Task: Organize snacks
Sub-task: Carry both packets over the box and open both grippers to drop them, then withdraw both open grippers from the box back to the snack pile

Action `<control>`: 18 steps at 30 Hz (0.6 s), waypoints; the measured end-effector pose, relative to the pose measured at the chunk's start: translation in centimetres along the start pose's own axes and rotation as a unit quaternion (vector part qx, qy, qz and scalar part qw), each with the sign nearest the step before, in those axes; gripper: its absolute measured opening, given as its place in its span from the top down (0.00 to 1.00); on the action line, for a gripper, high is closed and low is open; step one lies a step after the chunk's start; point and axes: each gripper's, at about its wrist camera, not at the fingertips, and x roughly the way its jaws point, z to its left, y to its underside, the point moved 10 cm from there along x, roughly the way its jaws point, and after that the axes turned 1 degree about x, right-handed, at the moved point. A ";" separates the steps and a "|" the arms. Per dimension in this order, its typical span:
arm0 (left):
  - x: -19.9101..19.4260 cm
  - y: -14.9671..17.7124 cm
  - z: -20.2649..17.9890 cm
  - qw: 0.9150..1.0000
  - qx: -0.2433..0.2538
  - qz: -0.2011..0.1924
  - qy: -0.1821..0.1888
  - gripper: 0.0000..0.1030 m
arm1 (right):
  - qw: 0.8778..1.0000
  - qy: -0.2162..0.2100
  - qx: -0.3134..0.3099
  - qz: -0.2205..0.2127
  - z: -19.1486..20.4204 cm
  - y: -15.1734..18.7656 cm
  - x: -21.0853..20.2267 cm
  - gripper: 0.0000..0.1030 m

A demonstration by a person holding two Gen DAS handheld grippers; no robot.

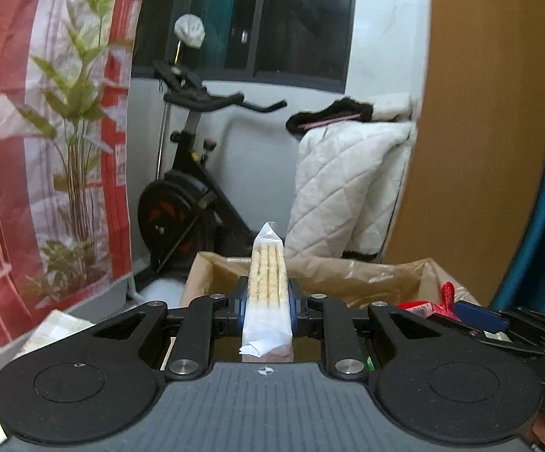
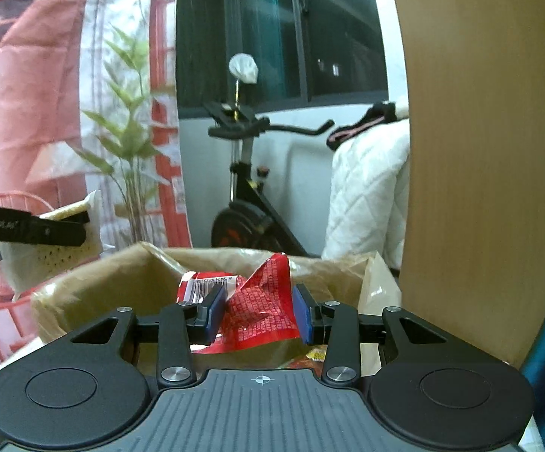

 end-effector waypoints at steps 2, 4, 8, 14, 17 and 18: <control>0.1 0.5 0.3 1.000 -0.001 0.005 0.013 0.79 | 1.000 0.002 0.002 0.011 0.1 0.7 0.3 0.62; -0.1 1.1 0.5 0.999 -0.006 0.011 0.030 0.59 | 1.000 0.013 0.006 0.017 0.0 1.1 0.3 0.59; -1.3 1.7 1.0 1.000 -0.005 0.010 0.028 0.47 | 0.999 0.019 0.021 0.016 -0.5 1.4 -0.4 0.47; -3.6 2.1 1.5 0.999 0.000 0.027 0.028 0.47 | 0.999 0.011 0.039 0.015 -0.9 1.7 -2.4 0.41; -5.0 2.4 1.9 0.999 -0.007 0.033 0.025 0.46 | 0.998 0.007 0.054 0.018 -1.1 1.9 -3.6 0.40; -5.6 2.5 2.0 0.999 -0.008 0.035 0.024 0.46 | 0.998 0.004 0.058 0.019 -1.1 2.0 -4.1 0.39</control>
